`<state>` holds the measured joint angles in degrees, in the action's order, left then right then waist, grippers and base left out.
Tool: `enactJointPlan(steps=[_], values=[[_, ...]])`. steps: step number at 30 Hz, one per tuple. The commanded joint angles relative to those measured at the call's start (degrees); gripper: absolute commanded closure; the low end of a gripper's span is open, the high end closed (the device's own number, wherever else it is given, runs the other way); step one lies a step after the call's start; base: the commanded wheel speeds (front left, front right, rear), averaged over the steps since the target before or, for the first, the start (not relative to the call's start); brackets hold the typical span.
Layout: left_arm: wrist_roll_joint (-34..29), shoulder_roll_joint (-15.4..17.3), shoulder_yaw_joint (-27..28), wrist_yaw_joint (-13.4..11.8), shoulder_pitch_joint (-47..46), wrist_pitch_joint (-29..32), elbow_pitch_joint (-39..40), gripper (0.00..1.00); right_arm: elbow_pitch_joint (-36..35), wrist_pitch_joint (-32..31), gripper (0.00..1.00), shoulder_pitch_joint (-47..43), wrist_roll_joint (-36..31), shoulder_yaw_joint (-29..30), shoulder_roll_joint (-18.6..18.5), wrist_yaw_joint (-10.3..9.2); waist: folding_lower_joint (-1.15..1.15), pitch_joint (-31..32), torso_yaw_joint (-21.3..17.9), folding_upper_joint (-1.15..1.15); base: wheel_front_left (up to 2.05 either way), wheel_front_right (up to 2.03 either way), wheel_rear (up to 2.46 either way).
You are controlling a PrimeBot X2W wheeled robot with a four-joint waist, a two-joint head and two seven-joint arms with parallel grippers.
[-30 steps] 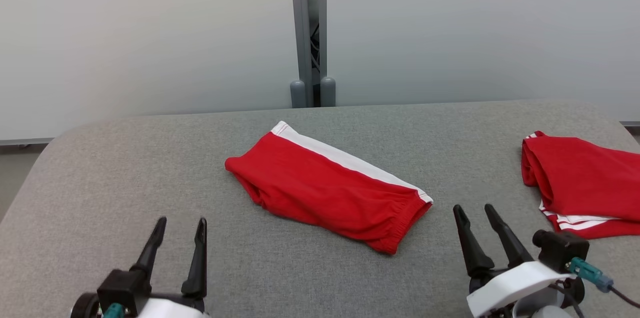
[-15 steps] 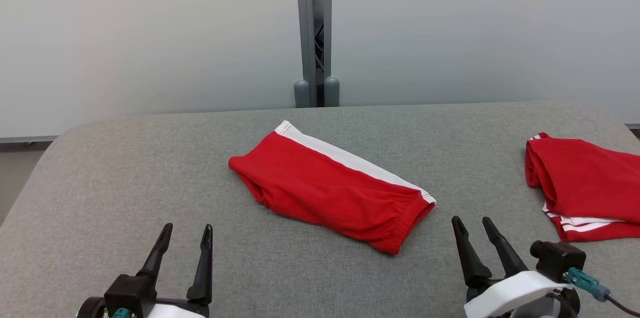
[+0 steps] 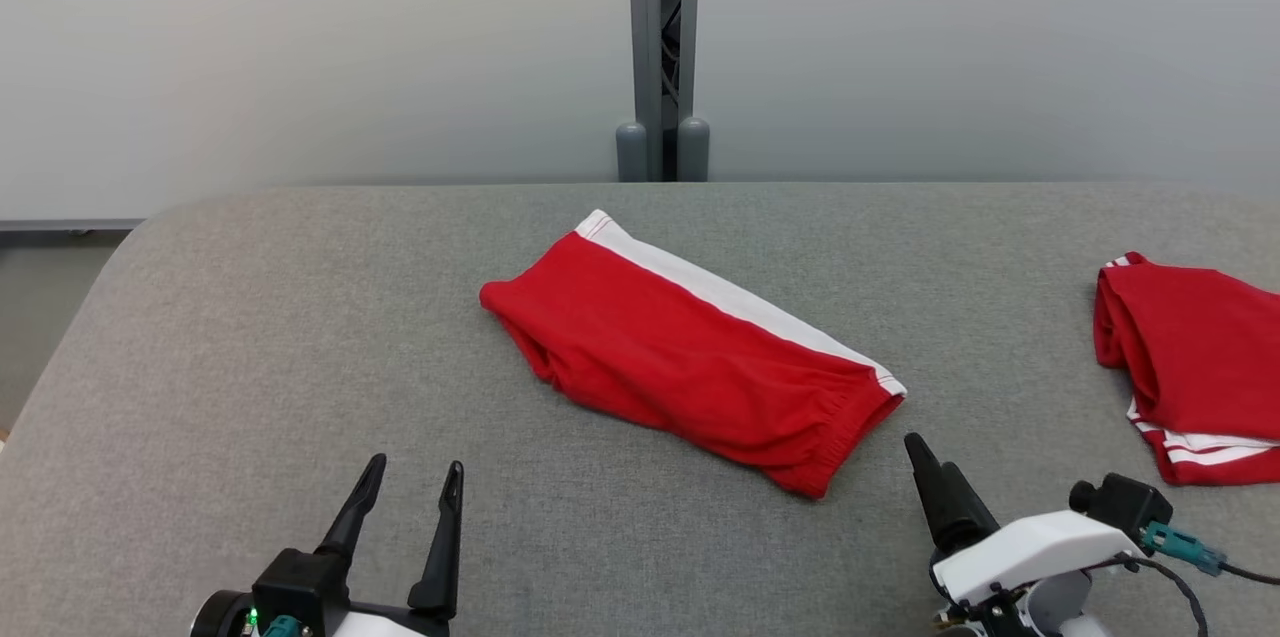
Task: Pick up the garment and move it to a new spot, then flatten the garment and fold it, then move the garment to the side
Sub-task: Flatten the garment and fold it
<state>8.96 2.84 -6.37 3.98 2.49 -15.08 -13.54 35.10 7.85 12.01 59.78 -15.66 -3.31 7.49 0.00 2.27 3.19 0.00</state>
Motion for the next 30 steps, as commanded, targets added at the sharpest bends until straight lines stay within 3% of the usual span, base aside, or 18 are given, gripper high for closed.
enactJointPlan(steps=[1,9,16,30], values=[[-0.34,0.19,0.0,0.22,-0.73,-0.08,-0.13,0.0,-0.04,-0.32,0.0,0.73,0.17,-0.3,-0.01,0.0,0.0,-0.69,0.7,0.0,0.0,0.0,0.0],[-1.06,0.23,-1.95,0.84,-1.84,-0.08,-1.09,0.0,3.21,-5.34,0.0,5.04,11.46,-1.81,-1.17,0.0,0.0,-3.35,4.17,0.0,0.0,0.0,0.0],[-1.6,0.21,-1.92,1.15,-3.44,-0.08,-0.8,0.0,11.95,-5.38,0.0,9.59,15.28,-1.88,-1.26,0.0,0.0,-5.51,6.59,0.0,0.0,0.0,0.0],[-2.0,0.22,-1.76,1.49,-5.51,-0.08,-0.49,0.0,19.33,-7.95,0.0,14.5,20.66,-3.99,0.09,0.01,0.0,-8.02,7.94,0.0,0.0,0.0,0.0]])
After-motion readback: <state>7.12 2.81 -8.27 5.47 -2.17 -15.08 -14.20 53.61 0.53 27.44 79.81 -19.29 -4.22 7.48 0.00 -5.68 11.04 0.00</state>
